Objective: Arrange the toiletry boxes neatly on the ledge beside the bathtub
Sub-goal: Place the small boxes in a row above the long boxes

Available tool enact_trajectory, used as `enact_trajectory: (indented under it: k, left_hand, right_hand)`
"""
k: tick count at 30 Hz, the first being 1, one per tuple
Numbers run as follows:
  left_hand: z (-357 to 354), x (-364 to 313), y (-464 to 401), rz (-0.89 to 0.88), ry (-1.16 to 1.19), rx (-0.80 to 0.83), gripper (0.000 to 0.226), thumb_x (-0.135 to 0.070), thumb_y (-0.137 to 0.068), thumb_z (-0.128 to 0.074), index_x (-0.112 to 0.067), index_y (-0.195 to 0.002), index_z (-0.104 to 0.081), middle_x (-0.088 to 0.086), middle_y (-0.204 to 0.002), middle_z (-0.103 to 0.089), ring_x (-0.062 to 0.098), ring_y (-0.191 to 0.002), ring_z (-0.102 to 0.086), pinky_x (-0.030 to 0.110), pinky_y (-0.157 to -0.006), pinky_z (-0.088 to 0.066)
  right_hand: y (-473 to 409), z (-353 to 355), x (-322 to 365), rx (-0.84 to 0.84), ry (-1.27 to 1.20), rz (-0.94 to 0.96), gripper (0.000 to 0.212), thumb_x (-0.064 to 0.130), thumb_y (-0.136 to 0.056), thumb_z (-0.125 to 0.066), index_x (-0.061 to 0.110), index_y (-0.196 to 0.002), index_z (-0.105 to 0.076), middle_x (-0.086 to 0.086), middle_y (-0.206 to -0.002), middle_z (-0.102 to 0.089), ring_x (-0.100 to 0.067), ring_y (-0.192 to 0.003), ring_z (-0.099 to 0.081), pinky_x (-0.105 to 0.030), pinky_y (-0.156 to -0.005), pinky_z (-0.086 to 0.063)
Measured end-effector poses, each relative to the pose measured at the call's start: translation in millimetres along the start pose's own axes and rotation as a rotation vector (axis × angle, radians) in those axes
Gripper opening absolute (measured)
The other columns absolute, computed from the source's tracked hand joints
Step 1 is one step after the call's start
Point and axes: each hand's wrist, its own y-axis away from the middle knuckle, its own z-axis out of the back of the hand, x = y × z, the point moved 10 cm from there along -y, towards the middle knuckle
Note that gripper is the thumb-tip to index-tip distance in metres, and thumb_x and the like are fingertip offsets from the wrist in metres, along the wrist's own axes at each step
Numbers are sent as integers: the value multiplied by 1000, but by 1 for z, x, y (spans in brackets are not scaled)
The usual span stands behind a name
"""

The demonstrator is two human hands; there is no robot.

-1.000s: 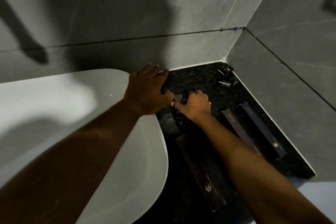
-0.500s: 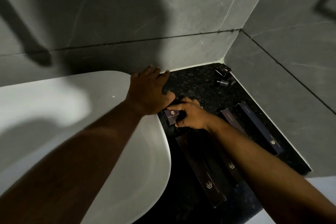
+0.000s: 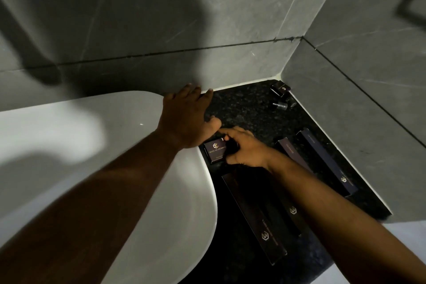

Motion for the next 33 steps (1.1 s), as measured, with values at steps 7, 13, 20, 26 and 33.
enact_trajectory:
  k: [7, 13, 20, 26, 33]
  left_hand:
    - [-2, 4, 6, -2, -25, 2, 72, -53, -75, -33, -21, -138, -41, 12, -143, -49, 33, -135, -39, 52, -103, -31]
    - [6, -1, 0, 5, -33, -12, 77, -57, -75, -25, -21, -141, -39, 9, -149, -43, 29, -140, -32, 50, -108, -27]
    - [-2, -3, -4, -9, -31, 3, 77, -60, -78, -21, -22, -145, -31, 8, -155, -32, 26, -145, -21, 46, -113, -16]
    - [-5, 2, -3, 9, -26, 29, 79, -59, -75, -19, -24, -145, -30, 7, -156, -30, 25, -146, -19, 46, -113, -15]
    - [-3, -1, -4, 7, -51, 35, 80, -59, -73, -23, -24, -145, -30, 9, -155, -33, 27, -145, -22, 48, -109, -23]
  right_hand:
    - [-8, 109, -46, -585, -114, -149, 50, 27, -77, -69, 13, -124, -61, -12, -121, -65, -27, -112, -61, -35, -102, -46]
    - [-42, 200, -115, -629, 345, -481, 60, 56, -81, -58, 10, -119, -56, -19, -122, -60, -40, -116, -52, -44, -99, -41]
    - [-94, 211, -169, -513, 382, -527, 68, 59, -80, -55, 11, -128, -50, -22, -131, -52, -39, -123, -48, -43, -107, -32]
    - [-111, 185, -150, -317, 368, -549, 79, 63, -69, -62, 20, -133, -48, -21, -139, -44, -40, -130, -39, -44, -107, -33]
    - [-79, 90, -62, -3, 509, -195, 74, 35, -71, -69, 45, -138, -38, -15, -130, -40, -42, -120, -37, -46, -105, -37]
